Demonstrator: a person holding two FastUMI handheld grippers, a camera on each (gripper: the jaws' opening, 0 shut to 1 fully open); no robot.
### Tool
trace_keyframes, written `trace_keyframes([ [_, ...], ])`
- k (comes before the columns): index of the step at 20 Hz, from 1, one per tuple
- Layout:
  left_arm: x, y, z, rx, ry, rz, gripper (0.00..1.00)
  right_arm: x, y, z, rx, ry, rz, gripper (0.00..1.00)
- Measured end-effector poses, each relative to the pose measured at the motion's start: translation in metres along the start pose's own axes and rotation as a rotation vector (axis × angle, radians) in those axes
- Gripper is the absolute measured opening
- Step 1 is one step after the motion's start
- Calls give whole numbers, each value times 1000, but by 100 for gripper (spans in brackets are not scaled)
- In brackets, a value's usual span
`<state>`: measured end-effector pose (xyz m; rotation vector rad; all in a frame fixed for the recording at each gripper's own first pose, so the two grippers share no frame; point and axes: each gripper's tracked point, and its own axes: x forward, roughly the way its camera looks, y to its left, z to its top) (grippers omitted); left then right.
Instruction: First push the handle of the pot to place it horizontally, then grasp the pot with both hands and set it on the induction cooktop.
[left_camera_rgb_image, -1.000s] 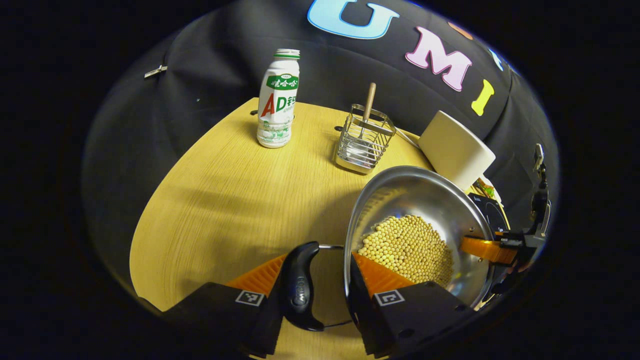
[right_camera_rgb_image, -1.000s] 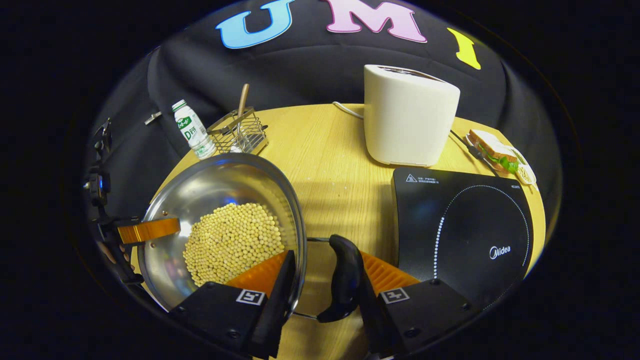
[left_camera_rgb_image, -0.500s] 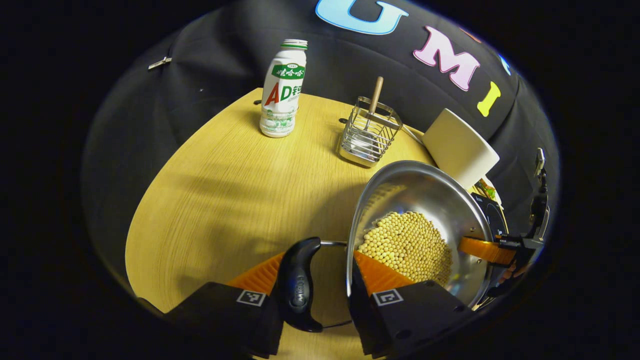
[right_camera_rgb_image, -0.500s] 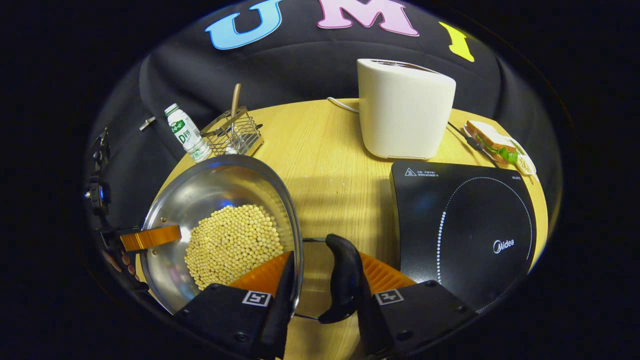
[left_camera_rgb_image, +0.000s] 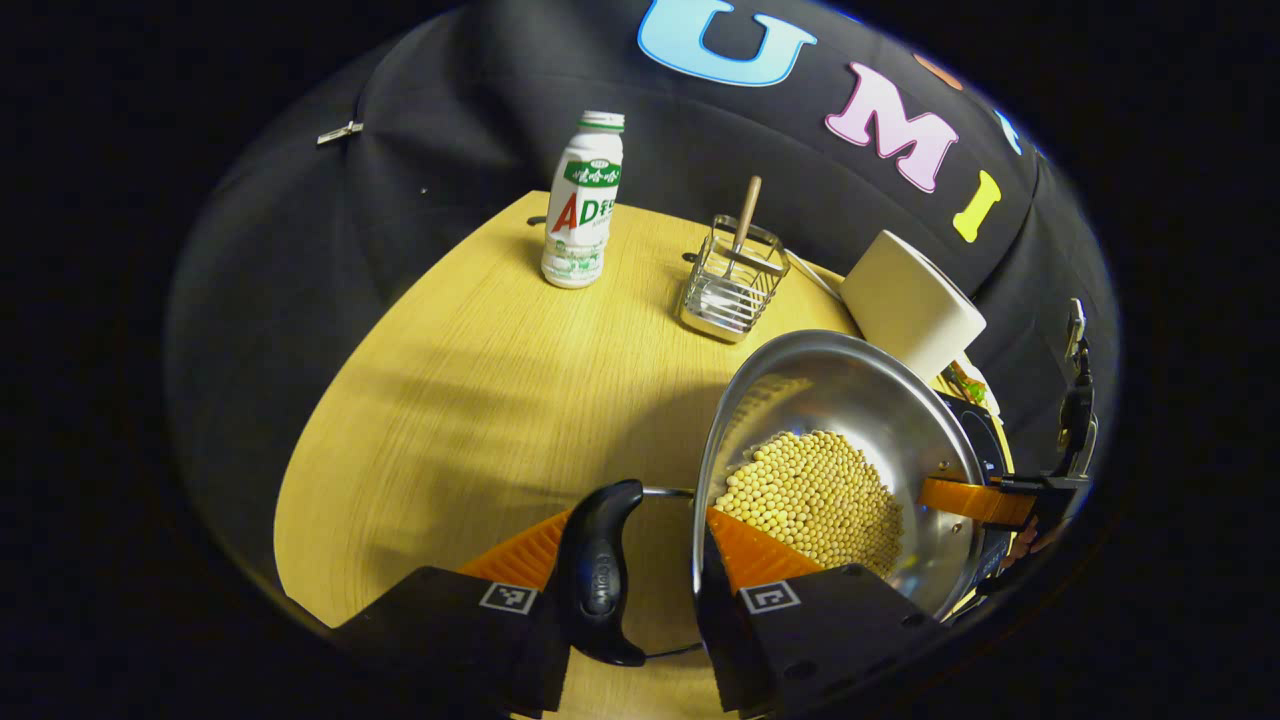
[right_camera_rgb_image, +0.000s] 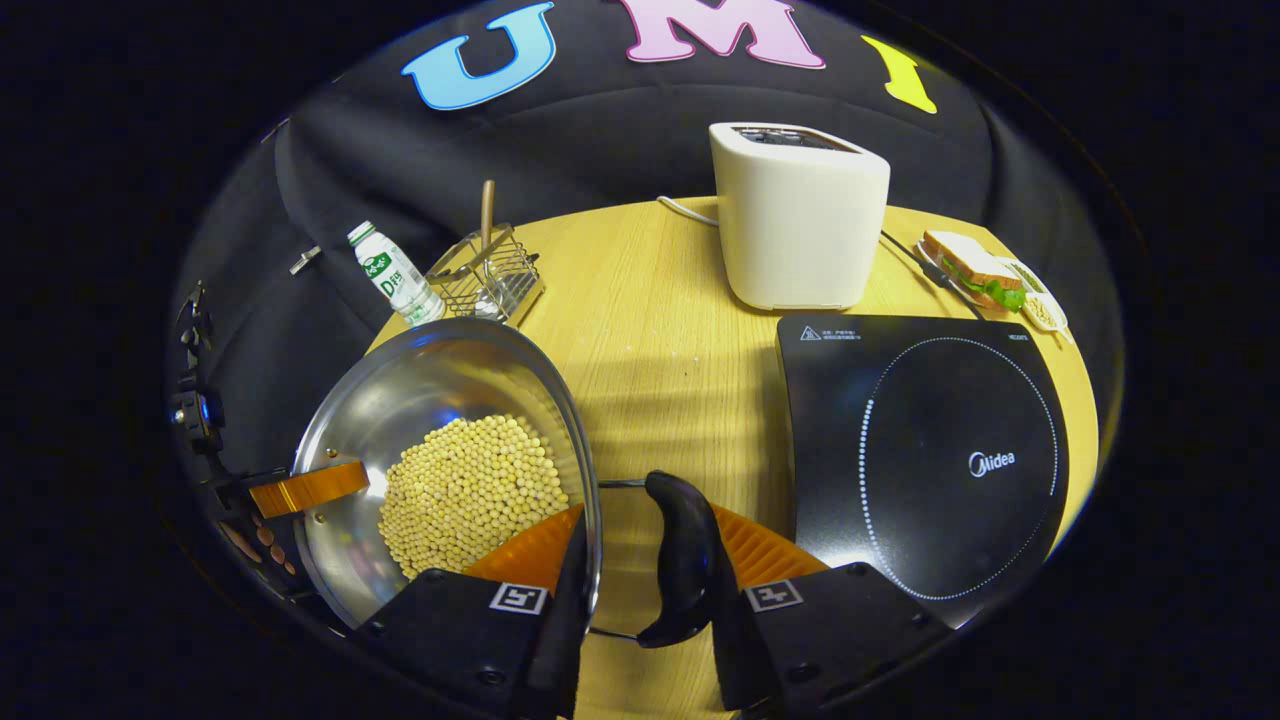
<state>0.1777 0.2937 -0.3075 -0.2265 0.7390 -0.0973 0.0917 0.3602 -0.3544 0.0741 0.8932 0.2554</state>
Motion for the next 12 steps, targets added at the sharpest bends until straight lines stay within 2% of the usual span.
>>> trace_keyframes([
  [3,-22,-16,2,-1,-12,-20,59,-33,-7,5,4,-18,-9,57],
  [4,-29,-24,3,0,-14,-29,59,-44,-11,8,5,-27,-14,52],
  [5,-34,-33,3,2,-19,-38,59,-55,-16,10,4,-35,-18,52],
  [6,-40,-43,6,6,-32,-48,60,-66,-22,14,5,-47,-22,56],
  [12,-59,-103,17,44,-54,-92,59,-116,-65,34,32,-120,-33,56],
])
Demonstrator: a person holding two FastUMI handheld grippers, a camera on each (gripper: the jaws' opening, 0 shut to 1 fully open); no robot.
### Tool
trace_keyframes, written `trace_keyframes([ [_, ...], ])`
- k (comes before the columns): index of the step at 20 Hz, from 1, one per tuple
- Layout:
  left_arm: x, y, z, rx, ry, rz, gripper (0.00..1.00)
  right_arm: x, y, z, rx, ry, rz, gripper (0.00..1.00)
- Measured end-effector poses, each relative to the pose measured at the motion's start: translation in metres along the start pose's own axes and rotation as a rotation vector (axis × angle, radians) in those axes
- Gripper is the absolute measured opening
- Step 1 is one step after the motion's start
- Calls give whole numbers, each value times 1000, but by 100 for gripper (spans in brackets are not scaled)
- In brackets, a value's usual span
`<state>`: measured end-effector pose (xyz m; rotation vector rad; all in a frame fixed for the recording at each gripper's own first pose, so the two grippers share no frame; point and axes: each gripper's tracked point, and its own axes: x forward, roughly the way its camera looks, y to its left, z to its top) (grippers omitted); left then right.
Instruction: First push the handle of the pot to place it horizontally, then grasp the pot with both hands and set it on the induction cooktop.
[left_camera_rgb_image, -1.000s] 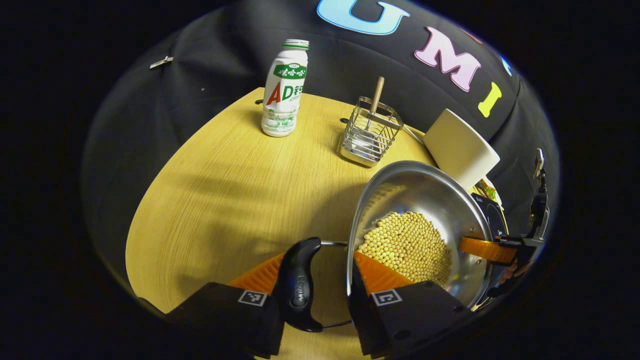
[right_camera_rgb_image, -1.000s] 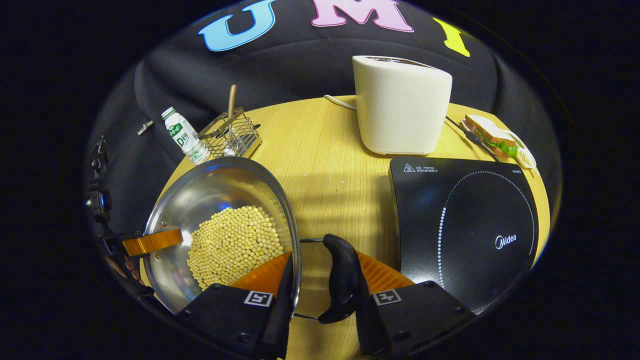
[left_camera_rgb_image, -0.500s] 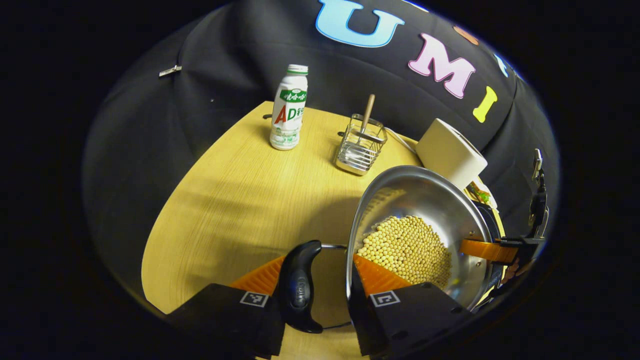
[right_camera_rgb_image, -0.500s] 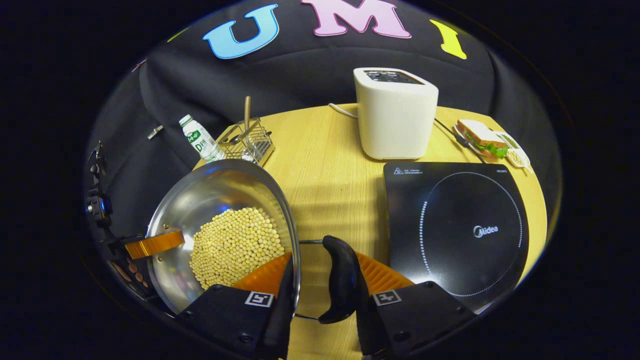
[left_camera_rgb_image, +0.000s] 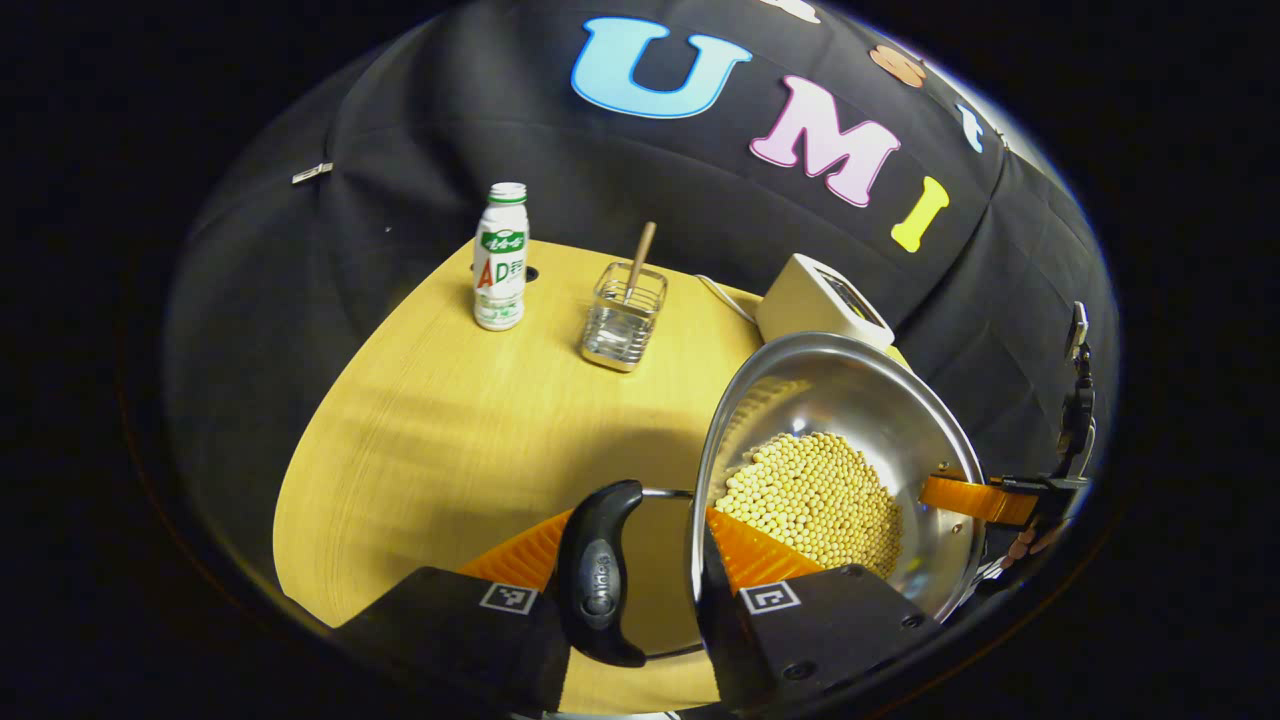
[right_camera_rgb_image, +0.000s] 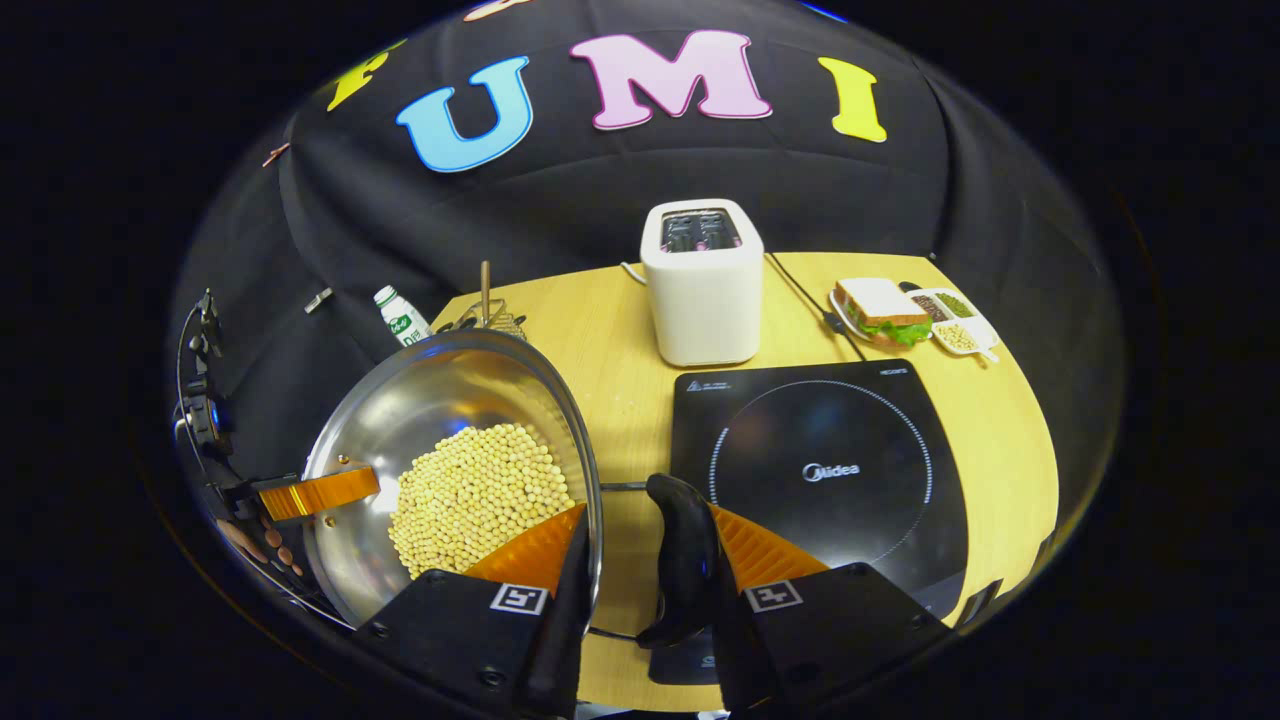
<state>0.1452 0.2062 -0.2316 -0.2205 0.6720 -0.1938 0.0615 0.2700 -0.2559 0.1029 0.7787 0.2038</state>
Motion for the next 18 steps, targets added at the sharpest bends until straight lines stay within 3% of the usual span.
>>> trace_keyframes([
  [9,27,-113,8,59,11,-41,59,-29,-107,22,56,-25,-35,56],
  [15,67,-176,-3,46,42,-64,59,-26,-179,31,66,-8,-64,56],
  [16,73,-184,-3,47,46,-67,59,-23,-189,32,68,-2,-67,52],
  [18,84,-198,-3,52,52,-70,59,-19,-205,35,73,7,-71,56],
])
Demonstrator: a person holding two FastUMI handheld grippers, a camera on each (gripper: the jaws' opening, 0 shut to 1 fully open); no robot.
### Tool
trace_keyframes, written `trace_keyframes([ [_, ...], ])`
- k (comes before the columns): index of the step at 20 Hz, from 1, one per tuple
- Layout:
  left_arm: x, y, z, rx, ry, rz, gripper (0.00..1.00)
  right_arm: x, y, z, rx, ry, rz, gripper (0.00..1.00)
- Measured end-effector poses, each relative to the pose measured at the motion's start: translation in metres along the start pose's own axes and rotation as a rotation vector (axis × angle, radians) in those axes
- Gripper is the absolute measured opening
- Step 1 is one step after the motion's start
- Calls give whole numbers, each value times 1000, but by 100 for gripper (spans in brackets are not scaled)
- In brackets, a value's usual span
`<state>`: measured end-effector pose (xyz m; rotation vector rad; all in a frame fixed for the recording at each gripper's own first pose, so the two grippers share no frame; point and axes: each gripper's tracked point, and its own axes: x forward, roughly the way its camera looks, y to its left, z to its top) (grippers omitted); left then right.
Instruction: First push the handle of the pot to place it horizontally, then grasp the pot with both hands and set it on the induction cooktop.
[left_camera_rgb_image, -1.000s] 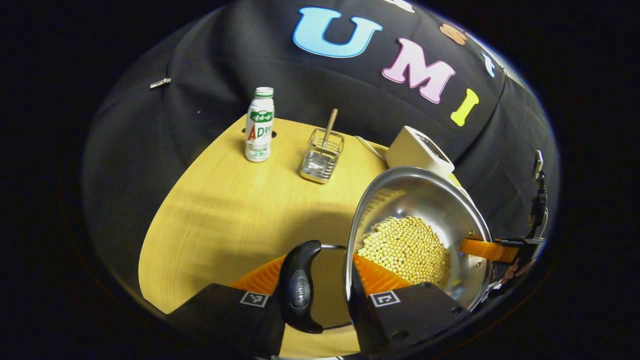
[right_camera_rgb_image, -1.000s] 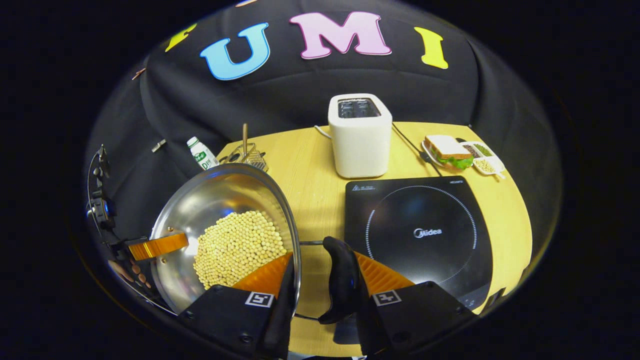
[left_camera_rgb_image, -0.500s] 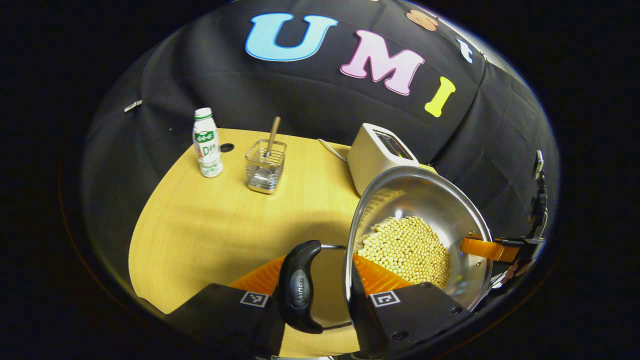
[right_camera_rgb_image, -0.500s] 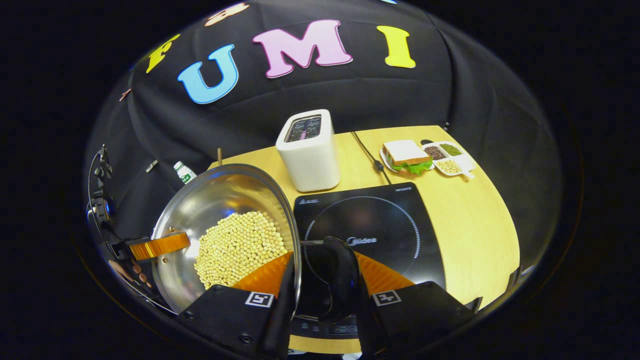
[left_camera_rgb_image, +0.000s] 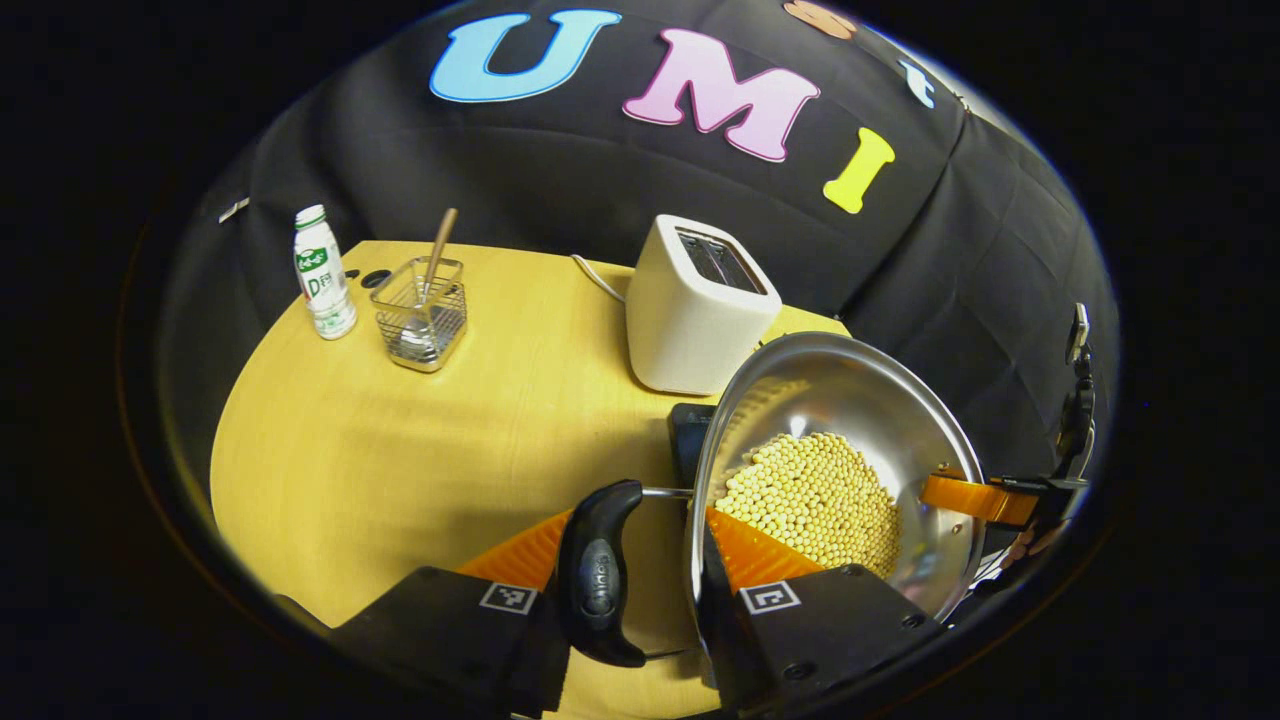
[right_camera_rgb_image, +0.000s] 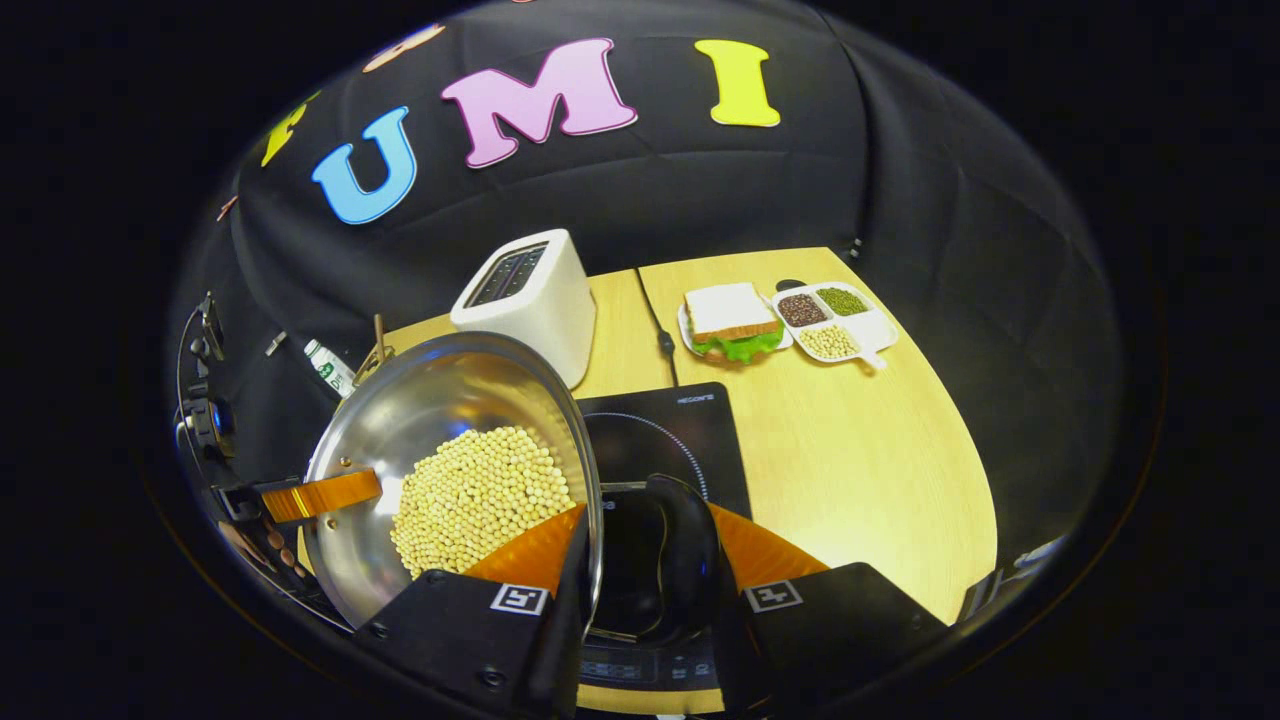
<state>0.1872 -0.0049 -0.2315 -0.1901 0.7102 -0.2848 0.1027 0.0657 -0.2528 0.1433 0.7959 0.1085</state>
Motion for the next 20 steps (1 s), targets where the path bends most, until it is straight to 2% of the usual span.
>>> trace_keyframes([
  [1,6,-6,1,1,0,-3,59,3,-7,2,2,3,-1,56],
  [2,12,-11,3,2,2,-5,59,6,-13,5,3,6,-3,52],
  [3,19,-16,3,1,5,-6,59,9,-20,6,4,9,-6,57],
  [8,49,-32,5,-3,5,-8,59,31,-44,13,14,28,-14,57],
  [9,51,-32,3,-2,10,-7,59,33,-49,13,15,32,-16,52],
  [10,51,-33,2,0,16,-6,59,36,-51,12,18,38,-17,56],
  [13,60,-36,1,1,34,0,59,45,-58,10,22,52,-17,56],
  [14,62,-37,0,0,39,1,59,47,-59,9,21,55,-16,52],
  [15,66,-37,-1,-2,44,3,59,51,-58,8,22,58,-16,52],
  [16,67,-37,-2,-3,48,4,59,54,-59,7,24,61,-15,56],
  [20,75,-38,-6,-4,67,18,59,63,-64,3,32,79,-14,56],
])
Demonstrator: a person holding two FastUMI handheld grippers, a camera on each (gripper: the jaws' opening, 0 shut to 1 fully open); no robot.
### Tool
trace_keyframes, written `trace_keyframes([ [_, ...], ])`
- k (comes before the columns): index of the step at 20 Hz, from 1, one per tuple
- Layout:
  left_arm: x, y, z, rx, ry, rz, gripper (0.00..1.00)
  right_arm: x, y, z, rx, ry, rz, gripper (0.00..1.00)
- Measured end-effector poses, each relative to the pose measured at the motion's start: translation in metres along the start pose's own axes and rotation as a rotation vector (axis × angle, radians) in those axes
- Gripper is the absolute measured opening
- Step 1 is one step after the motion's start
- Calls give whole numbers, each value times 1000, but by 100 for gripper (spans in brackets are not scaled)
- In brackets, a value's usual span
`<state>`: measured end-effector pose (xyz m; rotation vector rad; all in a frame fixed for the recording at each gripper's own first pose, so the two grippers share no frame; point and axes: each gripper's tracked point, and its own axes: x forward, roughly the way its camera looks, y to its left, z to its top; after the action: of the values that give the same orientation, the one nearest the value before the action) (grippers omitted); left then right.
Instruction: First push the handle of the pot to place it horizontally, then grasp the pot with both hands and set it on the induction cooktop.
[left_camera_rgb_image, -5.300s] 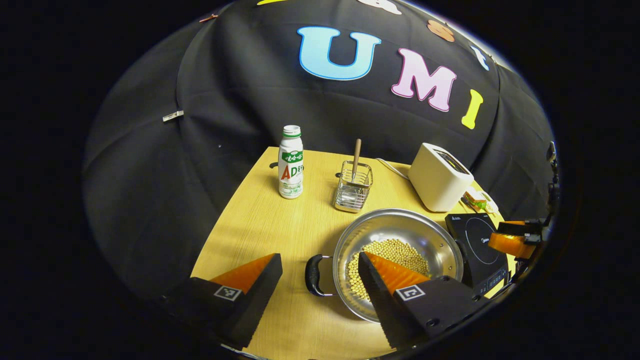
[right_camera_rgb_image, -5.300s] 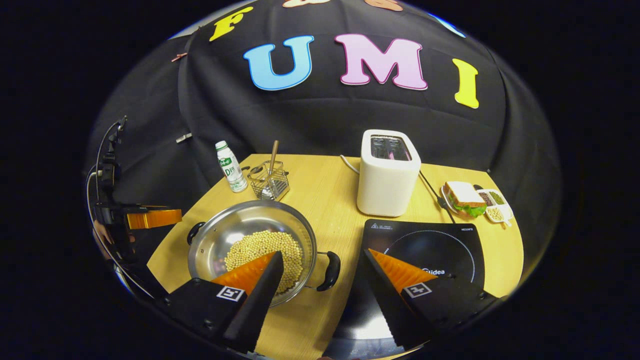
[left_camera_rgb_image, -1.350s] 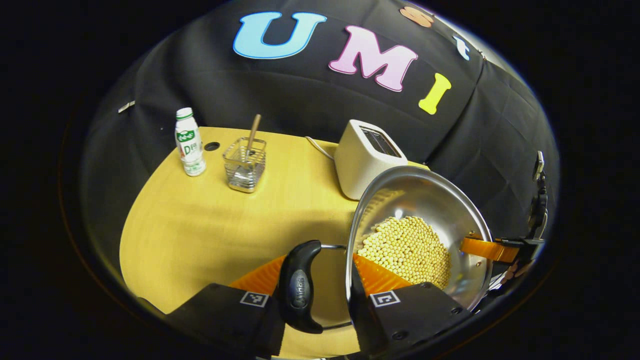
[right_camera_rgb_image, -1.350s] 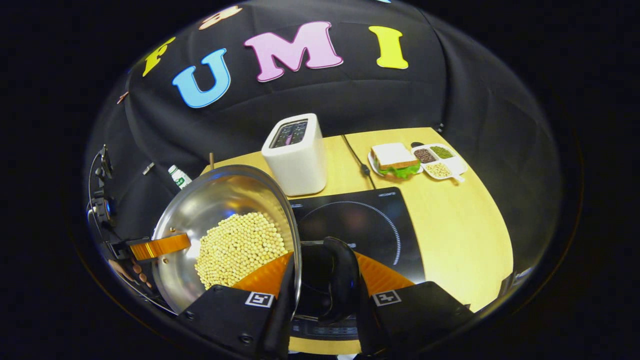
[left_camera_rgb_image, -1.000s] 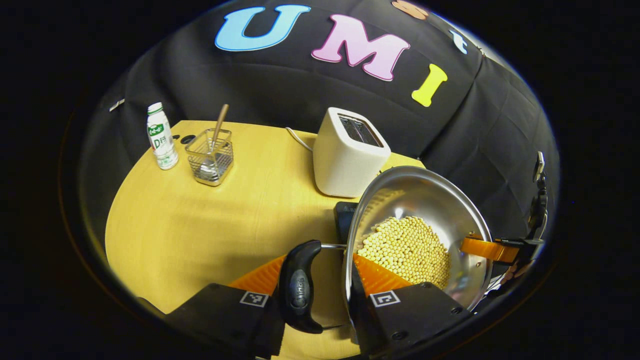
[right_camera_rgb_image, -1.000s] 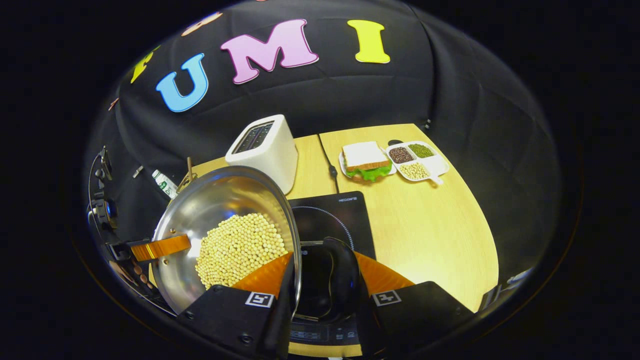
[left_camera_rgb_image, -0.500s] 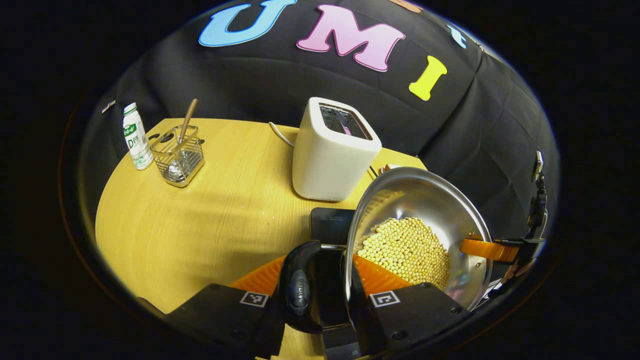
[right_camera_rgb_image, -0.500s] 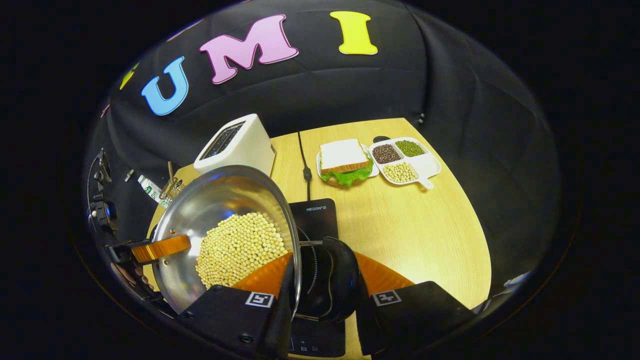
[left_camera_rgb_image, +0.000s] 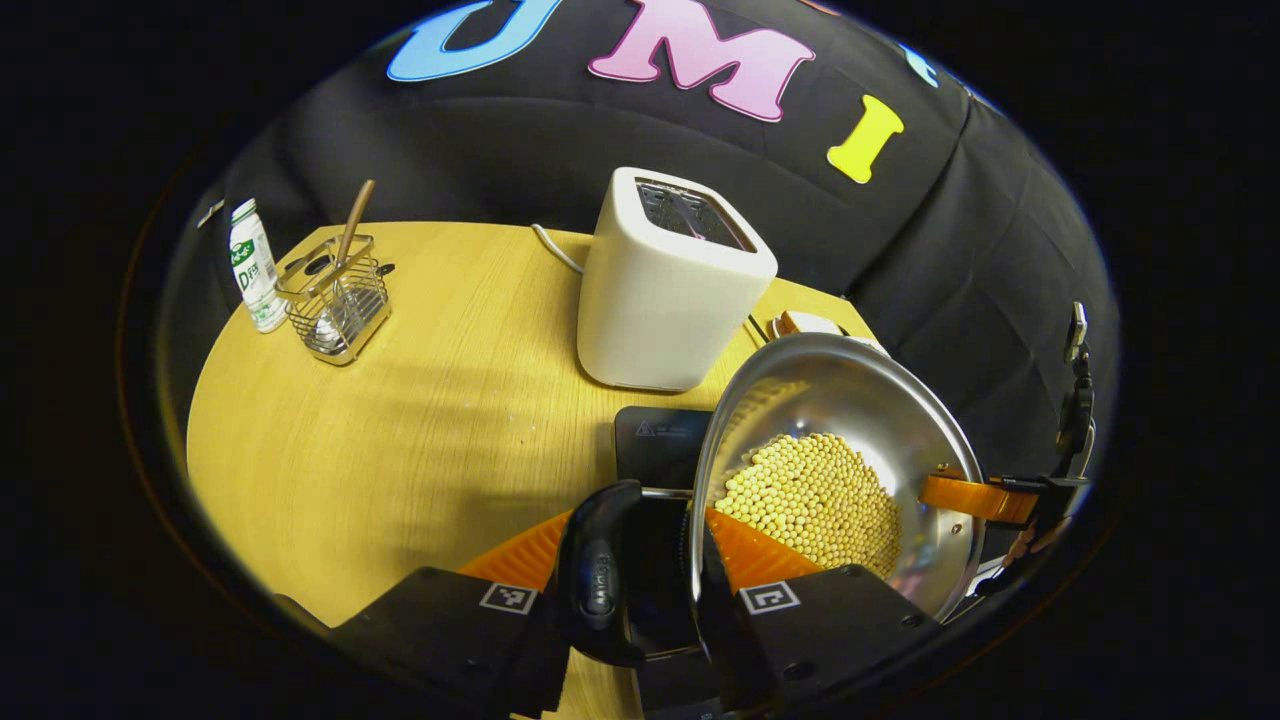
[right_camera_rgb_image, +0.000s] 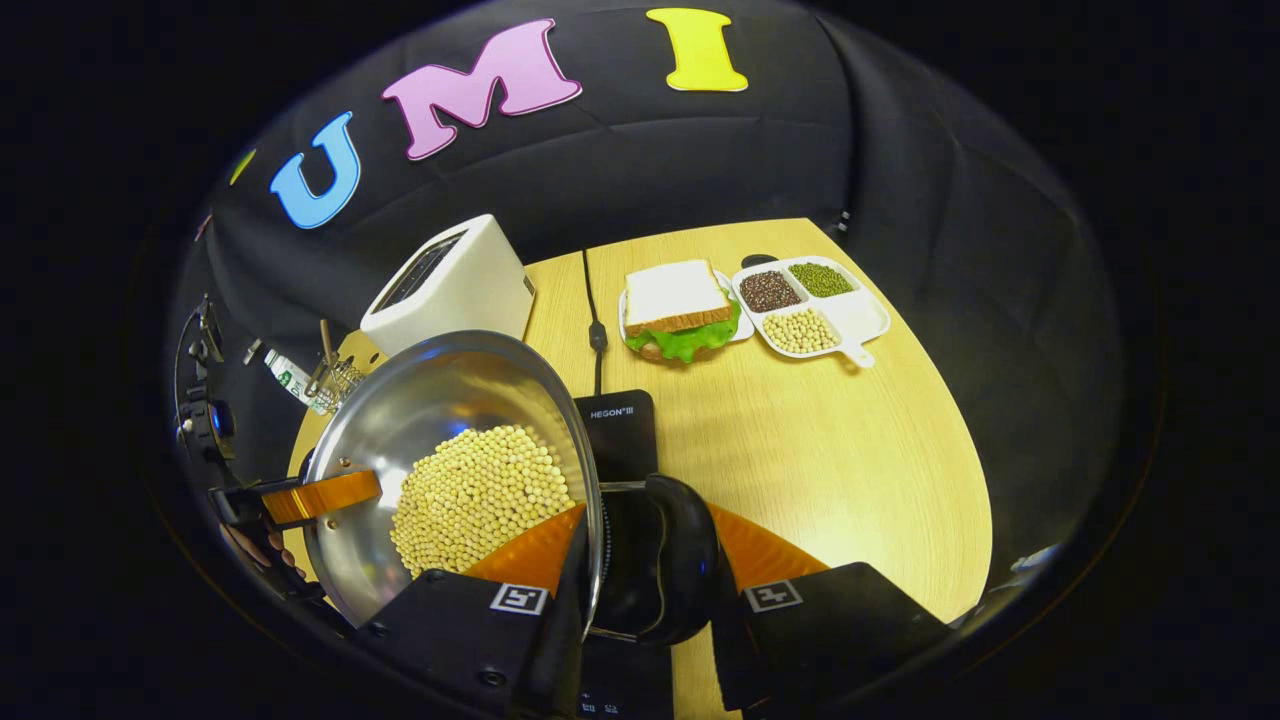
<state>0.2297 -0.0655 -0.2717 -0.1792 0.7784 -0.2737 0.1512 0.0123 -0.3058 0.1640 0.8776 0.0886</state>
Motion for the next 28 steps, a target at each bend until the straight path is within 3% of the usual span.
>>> trace_keyframes([
  [4,7,2,-4,-9,10,10,59,9,-2,-5,-6,13,2,56],
  [5,10,4,-9,-19,23,12,59,10,-4,-9,-9,24,-1,52],
  [6,12,3,-10,-17,4,12,59,8,-5,-8,-6,17,3,56],
  [15,9,1,-13,-32,22,23,61,14,-3,-6,-1,-2,33,61],
  [21,5,-1,-16,-91,34,36,62,7,-5,-12,61,46,0,63],
  [22,3,0,-16,-88,31,45,62,5,-6,-11,65,42,-6,73],
  [24,-4,1,-15,-61,29,53,71,-4,-13,-6,68,9,-33,79],
  [25,-11,0,-16,-41,31,55,84,-13,-15,-4,75,-10,-46,88],
  [26,-12,-1,-16,-27,34,56,98,-19,-16,-4,87,-24,-48,88],
  [28,-19,-5,-17,7,32,48,96,-31,-20,-7,100,-43,-66,100],
])
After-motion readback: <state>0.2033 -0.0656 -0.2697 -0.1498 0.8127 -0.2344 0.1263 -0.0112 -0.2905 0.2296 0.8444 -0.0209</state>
